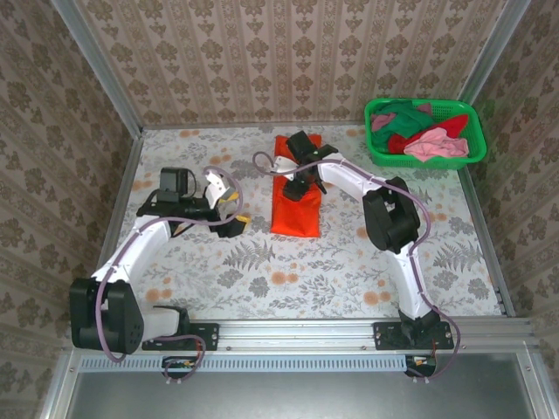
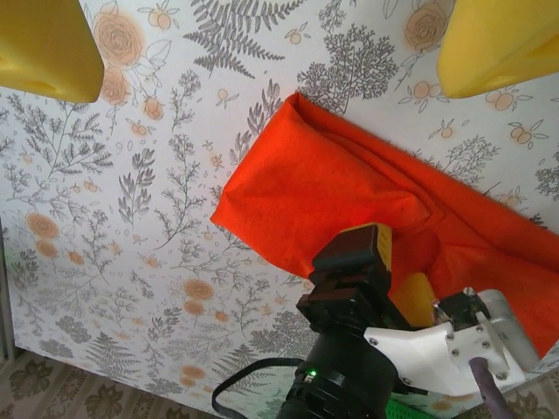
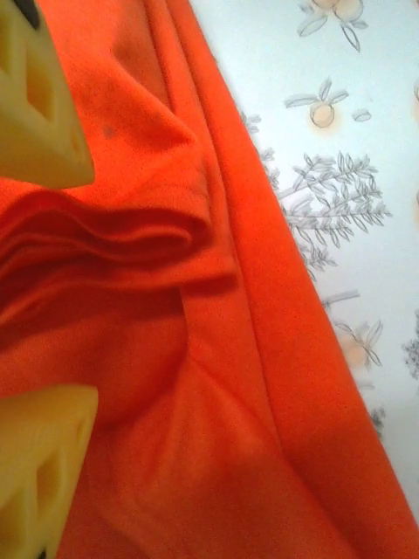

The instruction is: Fold and stack the t-shirts

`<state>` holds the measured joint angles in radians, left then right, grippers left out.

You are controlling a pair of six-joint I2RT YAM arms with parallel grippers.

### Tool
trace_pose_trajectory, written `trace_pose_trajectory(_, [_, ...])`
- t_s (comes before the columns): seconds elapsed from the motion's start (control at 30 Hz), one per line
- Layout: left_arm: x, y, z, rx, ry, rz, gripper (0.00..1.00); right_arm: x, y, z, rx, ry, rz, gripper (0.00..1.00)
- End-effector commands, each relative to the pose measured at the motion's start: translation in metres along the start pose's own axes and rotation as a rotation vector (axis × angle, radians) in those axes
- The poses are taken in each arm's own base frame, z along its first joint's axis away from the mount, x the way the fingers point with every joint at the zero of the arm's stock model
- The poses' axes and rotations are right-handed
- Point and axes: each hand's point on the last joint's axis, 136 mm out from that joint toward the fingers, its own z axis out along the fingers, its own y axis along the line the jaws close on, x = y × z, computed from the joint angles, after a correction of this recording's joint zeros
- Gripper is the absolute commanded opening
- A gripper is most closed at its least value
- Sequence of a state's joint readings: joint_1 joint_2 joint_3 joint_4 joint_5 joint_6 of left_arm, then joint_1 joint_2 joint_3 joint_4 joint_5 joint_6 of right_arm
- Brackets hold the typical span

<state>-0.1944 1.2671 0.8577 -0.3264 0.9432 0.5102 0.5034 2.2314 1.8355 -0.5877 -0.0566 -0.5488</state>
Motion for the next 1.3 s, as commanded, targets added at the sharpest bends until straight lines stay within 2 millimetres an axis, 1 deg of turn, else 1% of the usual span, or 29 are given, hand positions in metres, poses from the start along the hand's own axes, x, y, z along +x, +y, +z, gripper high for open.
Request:
trace_pose_trajectory(0.0, [-0.004,0.005,0.012,0.008,-0.029,-0.051,1.0,-0.023,-0.041,-0.039,0.172,-0.153,0.205,0.7])
trace_pose_trajectory(0.03, [-0.004,0.01,0.016,-0.003,-0.03,-0.068,1.0,-0.018,-0.045,-0.043,0.187,-0.17,0.269,0.71])
trace_pose_trajectory(0.1, [-0.005,0.023,0.028,-0.05,-0.022,-0.137,1.0,-0.008,-0.055,-0.059,0.211,-0.212,0.447,0.71])
trace_pose_trajectory(0.17, [-0.006,0.041,0.041,-0.113,-0.006,-0.225,1.0,0.009,-0.057,-0.069,0.216,-0.221,0.625,0.71])
trace_pose_trajectory(0.23, [-0.007,0.06,0.055,-0.186,0.018,-0.338,1.0,0.031,-0.056,-0.075,0.201,-0.211,0.848,0.7])
trace_pose_trajectory(0.3, [-0.01,0.075,0.07,-0.248,0.053,-0.408,1.0,0.055,-0.046,-0.077,0.144,-0.181,1.06,0.67])
trace_pose_trajectory(0.37, [-0.015,0.083,0.085,-0.281,0.079,-0.469,1.0,0.071,-0.032,-0.074,0.067,-0.153,1.214,0.65])
trace_pose_trajectory(0.4, [-0.015,0.087,0.093,-0.291,0.102,-0.517,1.0,0.075,-0.022,-0.073,0.011,-0.144,1.274,0.63])
trace_pose_trajectory(0.47, [-0.013,0.093,0.108,-0.317,0.168,-0.613,1.0,0.079,-0.01,-0.07,-0.051,-0.146,1.344,0.62])
trace_pose_trajectory(0.5, [-0.011,0.095,0.114,-0.323,0.21,-0.643,0.99,0.079,-0.006,-0.069,-0.078,-0.155,1.371,0.61])
trace_pose_trajectory(0.53, [-0.008,0.101,0.117,-0.34,0.244,-0.669,0.93,0.078,-0.002,-0.068,-0.099,-0.161,1.389,0.6])
trace_pose_trajectory(0.57, [-0.006,0.092,0.131,-0.325,0.288,-0.666,0.88,0.08,0.002,-0.065,-0.117,-0.158,1.408,0.6])
trace_pose_trajectory(0.63, [-0.001,0.093,0.143,-0.324,0.335,-0.699,0.83,0.082,0.007,-0.061,-0.135,-0.14,1.428,0.57])
trace_pose_trajectory(0.77, [0.014,0.096,0.158,-0.335,0.412,-0.753,0.65,0.092,0.013,-0.047,-0.137,-0.078,1.441,0.5])
trace_pose_trajectory(0.83, [0.02,0.095,0.165,-0.33,0.434,-0.768,0.61,0.093,0.013,-0.042,-0.135,-0.062,1.438,0.46])
trace_pose_trajectory(0.87, [0.024,0.095,0.169,-0.331,0.447,-0.778,0.57,0.093,0.013,-0.039,-0.137,-0.056,1.434,0.45])
trace_pose_trajectory(1.03, [0.036,0.099,0.183,-0.336,0.484,-0.804,0.55,0.089,0.01,-0.026,-0.15,-0.034,1.417,0.4])
trace_pose_trajectory(1.13, [0.041,0.102,0.187,-0.346,0.495,-0.814,0.54,0.083,0.008,-0.022,-0.168,-0.037,1.407,0.34])
trace_pose_trajectory(1.27, [0.045,0.101,0.192,-0.343,0.506,-0.823,0.48,0.078,0.009,-0.017,-0.196,-0.038,1.403,0.25])
